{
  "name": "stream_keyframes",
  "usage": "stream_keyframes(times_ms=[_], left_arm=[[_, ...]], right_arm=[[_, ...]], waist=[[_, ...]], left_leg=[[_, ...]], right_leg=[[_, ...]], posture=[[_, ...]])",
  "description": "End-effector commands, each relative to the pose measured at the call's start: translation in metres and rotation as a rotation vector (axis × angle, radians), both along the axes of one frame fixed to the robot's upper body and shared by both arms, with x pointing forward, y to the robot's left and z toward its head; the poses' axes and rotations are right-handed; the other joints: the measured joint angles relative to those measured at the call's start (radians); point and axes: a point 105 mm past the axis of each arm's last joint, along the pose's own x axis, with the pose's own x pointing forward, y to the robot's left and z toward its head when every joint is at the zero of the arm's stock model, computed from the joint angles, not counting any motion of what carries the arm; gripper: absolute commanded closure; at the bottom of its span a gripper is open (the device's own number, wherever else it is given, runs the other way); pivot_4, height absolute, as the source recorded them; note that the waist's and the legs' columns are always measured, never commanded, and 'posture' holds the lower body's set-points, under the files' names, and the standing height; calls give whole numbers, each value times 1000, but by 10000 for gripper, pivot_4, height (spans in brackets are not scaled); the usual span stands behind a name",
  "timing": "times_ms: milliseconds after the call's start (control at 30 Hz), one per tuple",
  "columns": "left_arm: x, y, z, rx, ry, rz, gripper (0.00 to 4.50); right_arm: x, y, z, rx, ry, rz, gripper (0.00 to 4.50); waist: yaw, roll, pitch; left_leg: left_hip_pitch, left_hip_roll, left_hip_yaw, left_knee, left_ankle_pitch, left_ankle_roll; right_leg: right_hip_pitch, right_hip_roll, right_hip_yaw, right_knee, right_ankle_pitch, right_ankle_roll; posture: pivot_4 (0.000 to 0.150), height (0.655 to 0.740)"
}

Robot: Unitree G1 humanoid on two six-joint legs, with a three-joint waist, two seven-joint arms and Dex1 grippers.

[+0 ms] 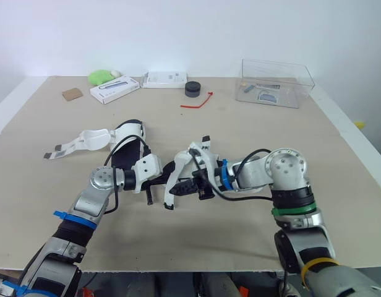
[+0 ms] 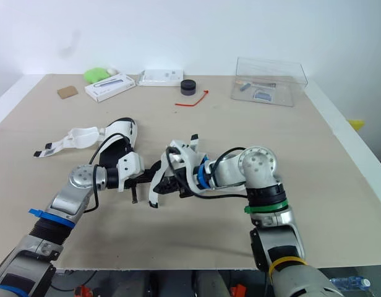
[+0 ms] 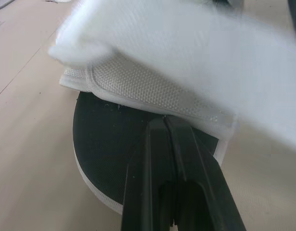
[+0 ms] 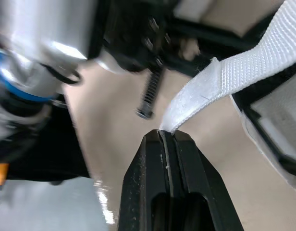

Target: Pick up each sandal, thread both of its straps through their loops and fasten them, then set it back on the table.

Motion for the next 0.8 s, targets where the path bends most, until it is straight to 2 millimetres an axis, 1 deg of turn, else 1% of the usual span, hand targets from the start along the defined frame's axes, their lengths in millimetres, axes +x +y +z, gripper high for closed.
stream_keyframes(times_ms=[33, 100, 200, 300, 433, 600, 800], left_arm=[[-2, 4, -25, 68, 78, 22, 45000], [-2, 4, -25, 68, 77, 22, 45000], [-1, 2, -25, 65, 76, 19, 45000], [0, 2, -25, 64, 74, 19, 45000], [0, 1, -24, 63, 73, 19, 45000], [0, 3, -25, 63, 72, 23, 45000], [-1, 4, -25, 67, 74, 23, 45000]], right_arm=[[8, -3, 38, 69, -47, 25, 44499], [12, -6, 44, 61, -47, 18, 44499], [28, -12, 50, 12, -69, -44, 44499], [36, -15, 53, -38, -73, -60, 44499], [44, -19, 47, -102, -72, -77, 44499], [52, -23, 40, -116, -85, -94, 44499], [59, -24, 38, -94, -143, -109, 44499]], waist=[[0, 0, 0], [0, 0, 0], [1, 0, 0], [2, 0, 0], [2, 0, 0], [2, 1, 0], [2, 1, 0]], left_leg=[[0, 0, 0, 0, 0, 0], [0, 0, 0, 0, 0, 0], [-1, 0, 0, 0, 0, 0], [-2, 0, 0, 0, 0, 0], [-2, -1, 0, 0, 0, 0], [-7, -1, 0, 0, 0, 0], [-8, -1, 0, 1, 0, 0]], right_leg=[[0, 0, 0, 0, 0, 0], [0, 0, 0, 0, 0, 0], [0, 0, 0, -2, 0, 0], [0, 0, 0, -3, 1, 1], [0, -1, 0, -5, 2, 3], [-2, -1, -1, -8, 4, 4], [-2, -2, -1, -9, 5, 5]], posture=[[1500, 7400], [1500, 7400], [1500, 7400], [1500, 7400], [1500, 7400], [1500, 7400], [1500, 7400]])
